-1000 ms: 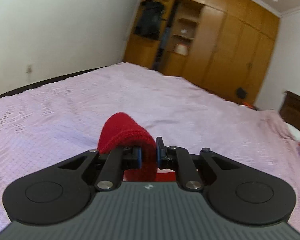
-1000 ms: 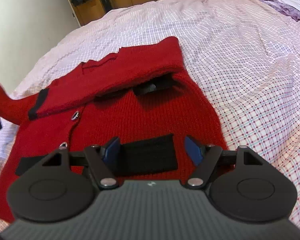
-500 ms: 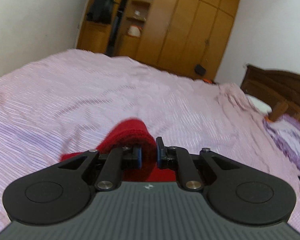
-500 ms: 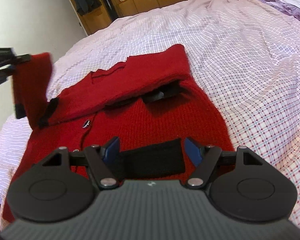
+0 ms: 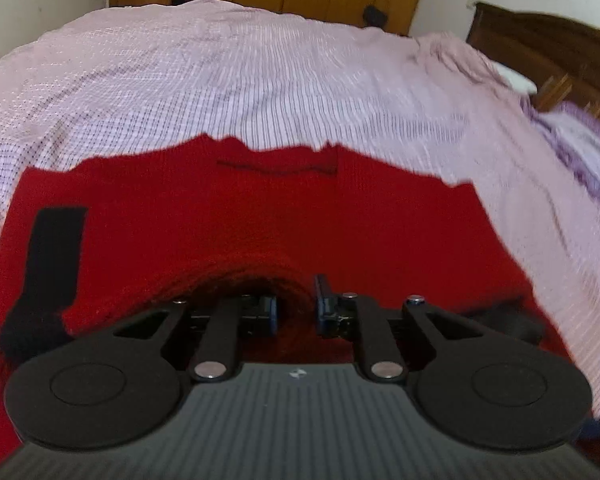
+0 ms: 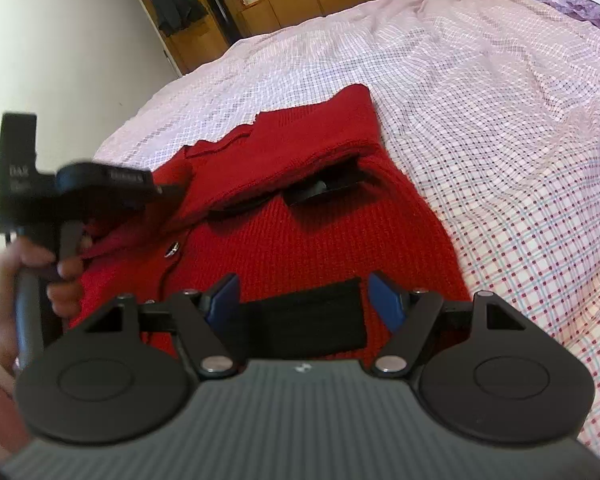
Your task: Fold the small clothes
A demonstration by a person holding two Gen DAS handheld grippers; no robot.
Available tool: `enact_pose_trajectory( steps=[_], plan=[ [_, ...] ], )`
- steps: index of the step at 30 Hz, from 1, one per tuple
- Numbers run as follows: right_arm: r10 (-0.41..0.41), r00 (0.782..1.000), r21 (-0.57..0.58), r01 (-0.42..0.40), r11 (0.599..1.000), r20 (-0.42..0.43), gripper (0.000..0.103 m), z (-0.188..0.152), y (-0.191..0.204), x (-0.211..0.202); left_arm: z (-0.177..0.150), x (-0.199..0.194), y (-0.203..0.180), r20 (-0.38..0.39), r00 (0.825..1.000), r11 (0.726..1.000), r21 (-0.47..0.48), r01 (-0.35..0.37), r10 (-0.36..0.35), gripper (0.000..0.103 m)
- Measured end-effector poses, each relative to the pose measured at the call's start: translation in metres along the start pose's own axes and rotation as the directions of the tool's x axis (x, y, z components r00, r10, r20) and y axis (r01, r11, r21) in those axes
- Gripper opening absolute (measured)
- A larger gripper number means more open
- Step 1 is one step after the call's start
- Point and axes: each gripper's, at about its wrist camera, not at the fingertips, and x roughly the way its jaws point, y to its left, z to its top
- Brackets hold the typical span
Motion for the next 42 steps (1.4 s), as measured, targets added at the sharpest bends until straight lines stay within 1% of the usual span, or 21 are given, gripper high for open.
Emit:
enact_pose_trajectory(
  steps=[2,4,6,8,9,12,14,16,18,20,22,24,26,30,34,38,42],
  plan=[
    [0.001,1.000,-0.001,-0.001,1.000,-0.001,0.072,0.000,0.000,0.001,-0.006,-0.007,0.000,-0.001,1.000,0.999,0.032,-0.005,0.005,0.027],
    [0.003,1.000,0.001,-0.003,1.000,0.000,0.072,0.000,-0.001,0.001,-0.009,-0.017,-0.003,-0.012,0.999,0.997,0.075,-0.030,0.031,0.034],
    [0.003,1.000,0.002,-0.003,1.000,0.000,0.072,0.000,-0.001,0.001,-0.010,-0.029,-0.005,-0.024,0.997,0.992,0.111,-0.066,0.069,0.045],
    [-0.001,1.000,0.003,0.001,1.000,0.001,0.072,-0.001,0.000,0.001,-0.015,-0.040,-0.003,-0.035,0.996,0.989,0.123,-0.077,0.082,0.046],
    [-0.003,1.000,0.004,0.003,1.000,0.001,0.073,-0.001,0.001,0.001,-0.017,-0.048,0.001,-0.034,0.996,0.991,0.107,-0.082,0.086,0.046],
    [-0.006,1.000,0.009,0.006,1.000,-0.009,0.073,-0.001,0.002,0.003,-0.022,-0.071,0.018,-0.026,0.996,0.996,0.005,-0.086,0.086,0.046],
    [-0.018,1.000,0.006,0.018,1.000,-0.012,0.074,0.000,0.005,0.003,-0.027,-0.084,0.032,-0.028,0.996,0.995,-0.060,-0.081,0.079,0.046],
    [-0.018,1.000,0.013,0.018,1.000,-0.008,0.075,0.001,0.008,0.000,-0.032,-0.094,0.047,-0.044,0.996,0.992,-0.097,-0.085,0.081,0.046],
    [-0.022,1.000,0.012,0.022,1.000,-0.007,0.075,0.004,0.012,-0.001,-0.037,-0.105,0.060,-0.054,0.994,0.987,-0.122,-0.104,0.098,0.046],
    [-0.027,1.000,-0.009,0.027,1.000,-0.003,0.075,0.007,0.019,-0.004,-0.042,-0.117,0.073,-0.040,0.993,0.984,-0.136,-0.117,0.112,0.046],
    [-0.026,1.000,-0.041,0.026,0.999,-0.001,0.075,0.011,0.029,-0.007,-0.046,-0.125,0.082,-0.033,0.989,0.980,-0.132,-0.148,0.144,0.046],
    [-0.022,1.000,-0.071,0.022,0.997,0.006,0.075,0.016,0.041,-0.009,-0.050,-0.132,0.089,-0.031,0.979,0.971,-0.125,-0.202,0.199,0.046],
    [0.002,1.000,-0.083,-0.002,0.997,0.004,0.075,0.021,0.053,-0.009,-0.053,-0.137,0.096,-0.022,0.973,0.965,-0.126,-0.231,0.230,0.046],
    [0.070,0.997,-0.101,-0.074,0.992,-0.036,0.074,0.030,0.082,0.005,-0.061,-0.149,0.114,-0.006,0.968,0.957,-0.152,-0.247,0.249,0.046],
    [0.097,0.992,-0.111,-0.105,0.988,-0.075,0.074,0.038,0.108,0.026,-0.066,-0.153,0.132,-0.012,0.957,0.941,-0.177,-0.287,0.290,0.049],
    [0.127,0.985,-0.109,-0.140,0.984,-0.116,0.074,0.049,0.132,0.046,-0.073,-0.155,0.145,-0.024,0.960,0.937,-0.212,-0.279,0.280,0.050],
    [0.150,0.975,-0.132,-0.172,0.976,-0.162,0.074,0.057,0.161,0.064,-0.079,-0.154,0.150,-0.030,0.957,0.933,-0.215,-0.288,0.288,0.050]
  ],
)
